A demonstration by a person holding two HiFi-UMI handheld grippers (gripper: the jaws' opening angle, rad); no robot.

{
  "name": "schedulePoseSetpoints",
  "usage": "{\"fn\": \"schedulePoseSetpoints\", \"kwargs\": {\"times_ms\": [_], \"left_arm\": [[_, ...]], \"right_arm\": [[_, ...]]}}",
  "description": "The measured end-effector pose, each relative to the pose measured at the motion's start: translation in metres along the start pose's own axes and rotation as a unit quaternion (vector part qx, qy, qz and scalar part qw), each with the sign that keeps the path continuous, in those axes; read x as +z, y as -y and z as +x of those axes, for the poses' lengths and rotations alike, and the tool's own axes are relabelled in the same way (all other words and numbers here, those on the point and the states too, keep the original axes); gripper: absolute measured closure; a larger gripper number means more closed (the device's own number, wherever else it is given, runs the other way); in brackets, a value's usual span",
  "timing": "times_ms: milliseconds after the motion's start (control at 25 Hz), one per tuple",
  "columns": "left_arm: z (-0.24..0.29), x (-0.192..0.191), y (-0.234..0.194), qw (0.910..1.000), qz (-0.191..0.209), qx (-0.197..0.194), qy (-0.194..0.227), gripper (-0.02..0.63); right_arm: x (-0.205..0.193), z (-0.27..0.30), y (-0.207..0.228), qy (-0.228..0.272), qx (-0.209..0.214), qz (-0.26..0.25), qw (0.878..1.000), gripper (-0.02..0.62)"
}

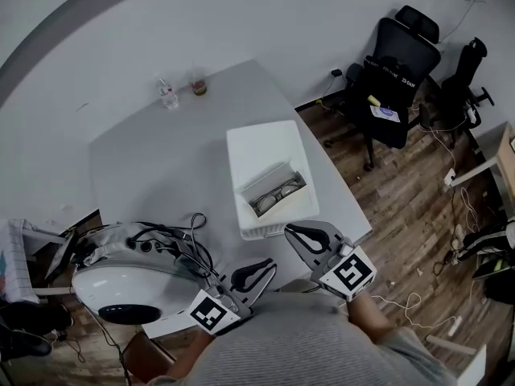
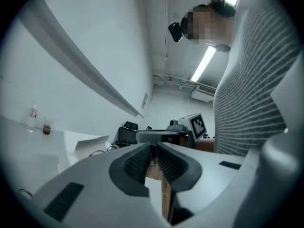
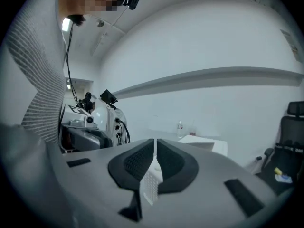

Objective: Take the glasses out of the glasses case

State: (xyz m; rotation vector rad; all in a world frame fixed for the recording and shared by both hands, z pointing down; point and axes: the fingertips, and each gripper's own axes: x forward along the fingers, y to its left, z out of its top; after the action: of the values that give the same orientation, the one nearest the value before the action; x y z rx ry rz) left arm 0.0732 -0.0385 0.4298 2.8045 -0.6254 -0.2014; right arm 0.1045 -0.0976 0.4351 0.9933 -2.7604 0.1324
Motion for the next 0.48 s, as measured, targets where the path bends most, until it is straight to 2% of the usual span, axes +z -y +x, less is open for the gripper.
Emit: {"fn": "schedulePoseSetpoints", "kwargs": {"times_ms": [160,480], "left_arm": [[-0.001,-0.005,-0.007,0.9997,0.012,-0.017,-0.013,0.558],[0.019,-0.013,-0.002,0.9948,0.062,-0.074,-0.032,0.558]], "right_arm": [[-0.008,0.007,-0.007,-0.036,0.01,-0.046,0.998,0.581],[-0.013,0.006,0.021,-0.05,-0.026,-0.041,0.998,0.58]]}}
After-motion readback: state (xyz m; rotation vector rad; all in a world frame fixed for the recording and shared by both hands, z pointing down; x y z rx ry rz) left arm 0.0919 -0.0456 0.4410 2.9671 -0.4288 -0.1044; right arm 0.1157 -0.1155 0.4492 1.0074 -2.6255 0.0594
